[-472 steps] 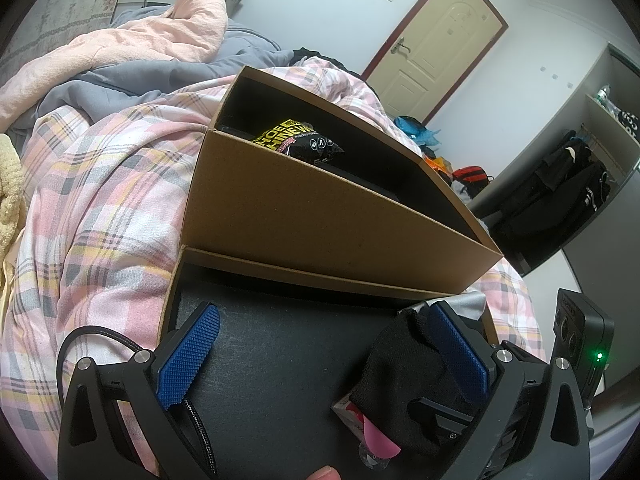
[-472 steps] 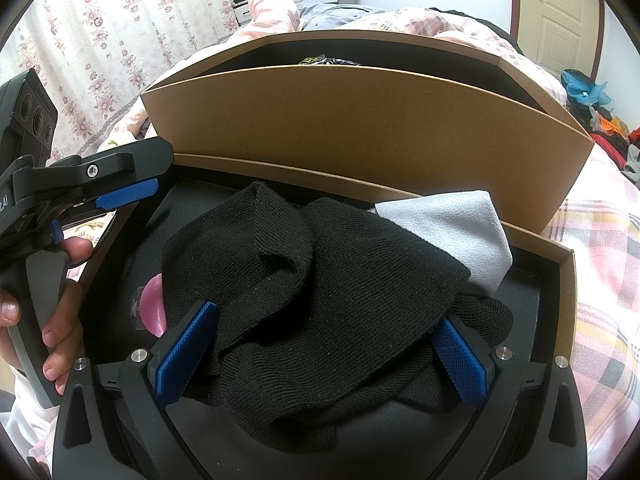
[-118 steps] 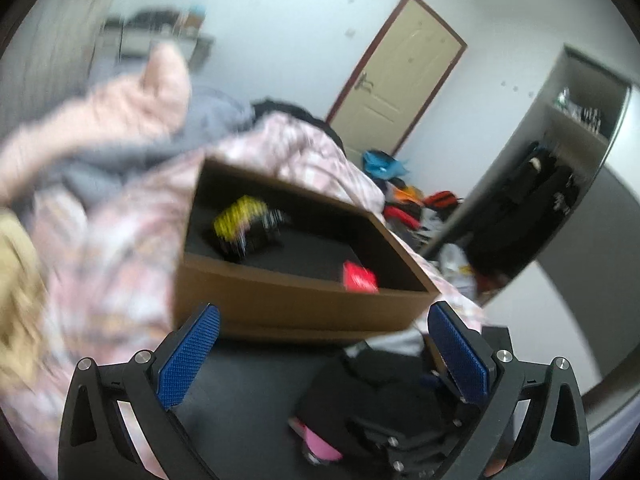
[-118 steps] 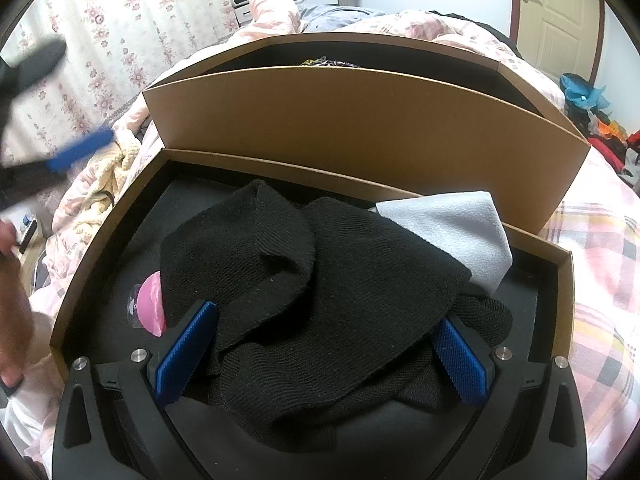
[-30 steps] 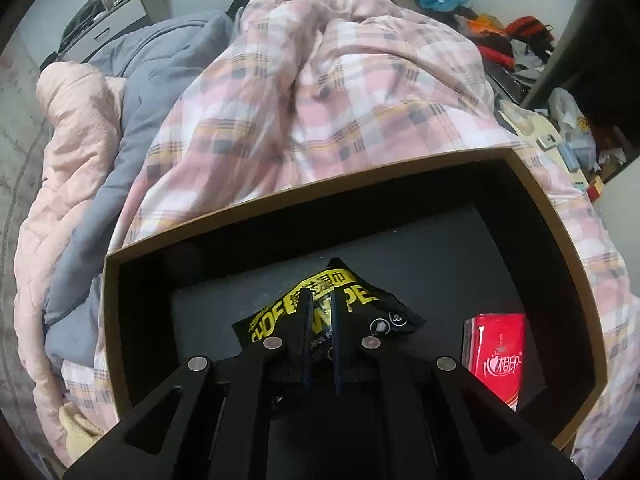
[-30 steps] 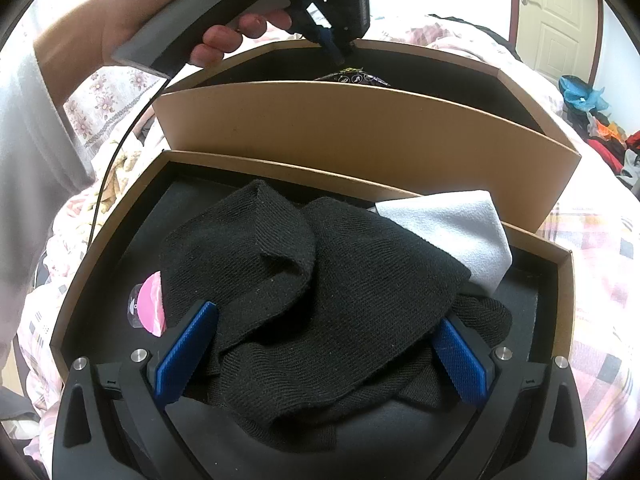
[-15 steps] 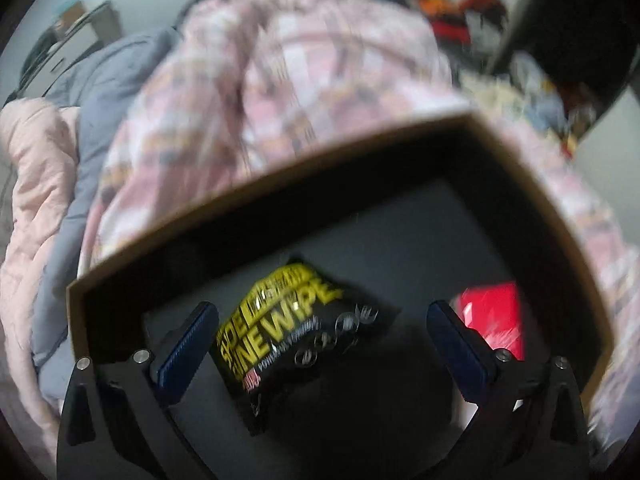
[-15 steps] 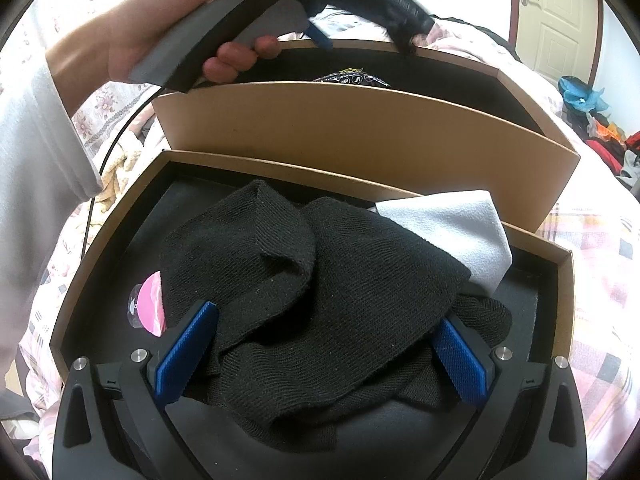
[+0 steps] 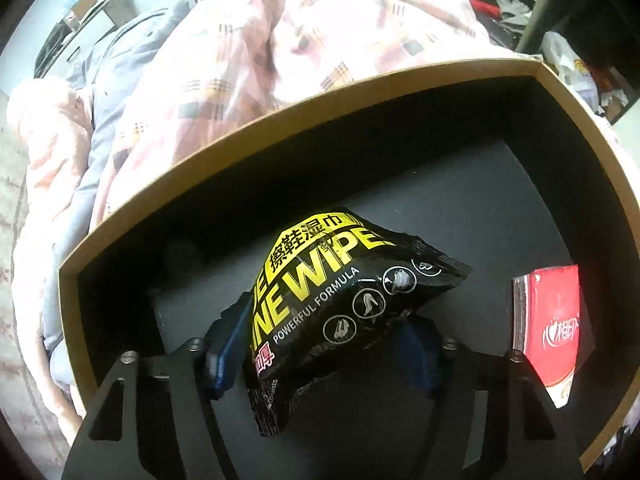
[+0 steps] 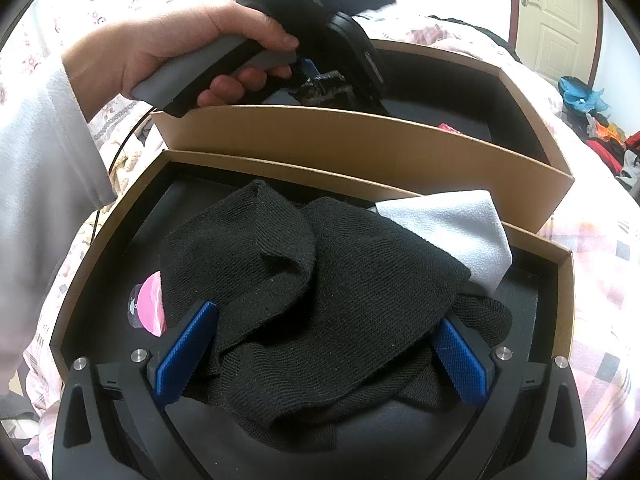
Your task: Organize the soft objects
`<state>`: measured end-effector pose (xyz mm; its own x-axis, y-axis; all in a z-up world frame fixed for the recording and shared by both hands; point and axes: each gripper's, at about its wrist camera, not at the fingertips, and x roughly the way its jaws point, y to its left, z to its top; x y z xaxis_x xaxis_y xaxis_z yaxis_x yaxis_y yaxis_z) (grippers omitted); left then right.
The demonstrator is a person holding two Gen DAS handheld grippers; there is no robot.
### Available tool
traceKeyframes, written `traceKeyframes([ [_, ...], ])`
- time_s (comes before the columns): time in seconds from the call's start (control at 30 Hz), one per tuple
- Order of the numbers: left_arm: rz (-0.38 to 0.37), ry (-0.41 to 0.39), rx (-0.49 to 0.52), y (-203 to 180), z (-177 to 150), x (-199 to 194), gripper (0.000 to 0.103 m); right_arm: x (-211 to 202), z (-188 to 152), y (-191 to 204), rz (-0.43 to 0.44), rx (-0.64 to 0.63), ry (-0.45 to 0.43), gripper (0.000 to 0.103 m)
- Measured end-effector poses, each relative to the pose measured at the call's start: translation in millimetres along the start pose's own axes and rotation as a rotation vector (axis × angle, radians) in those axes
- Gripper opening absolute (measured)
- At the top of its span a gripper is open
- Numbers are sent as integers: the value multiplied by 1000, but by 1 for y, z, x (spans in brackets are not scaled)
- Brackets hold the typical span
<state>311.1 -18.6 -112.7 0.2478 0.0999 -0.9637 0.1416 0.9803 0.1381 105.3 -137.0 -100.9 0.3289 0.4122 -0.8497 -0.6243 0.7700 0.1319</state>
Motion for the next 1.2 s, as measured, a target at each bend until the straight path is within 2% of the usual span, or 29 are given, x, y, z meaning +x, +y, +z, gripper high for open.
traceKeyframes([
  [0.1,5,-32,-29,6,-6,1,59,0,0,0,0,0,0,103],
  [0.2,15,-108,-66,13,-10,-16,59,0,0,0,0,0,0,103],
  [0.27,-48,-169,-100,21,-15,-35,59,0,0,0,2,2,1,103],
  [0.37,-192,-271,-163,28,-27,-69,59,0,0,1,0,0,-1,103],
  [0.5,-224,-442,-149,28,-52,-124,58,0,0,1,4,4,-3,103],
  [0.63,-256,-648,-142,24,-105,-179,58,-2,0,-2,15,11,-7,103],
  [0.73,-315,-736,-148,22,-150,-199,59,-7,0,-8,28,43,-29,102],
  [0.83,-353,-760,-157,19,-189,-202,59,-15,0,-15,47,87,-65,102],
  [0.9,-410,-760,-158,14,-221,-204,59,-21,-1,-21,69,118,-92,102],
  [1.0,-480,-727,-175,10,-241,-189,60,-28,-1,-28,78,162,-132,102],
  [1.17,-506,-569,-180,-18,-251,-150,61,-41,-5,-45,73,266,-216,102],
  [1.2,-507,-532,-181,-20,-250,-137,61,-43,-4,-46,50,300,-246,102],
])
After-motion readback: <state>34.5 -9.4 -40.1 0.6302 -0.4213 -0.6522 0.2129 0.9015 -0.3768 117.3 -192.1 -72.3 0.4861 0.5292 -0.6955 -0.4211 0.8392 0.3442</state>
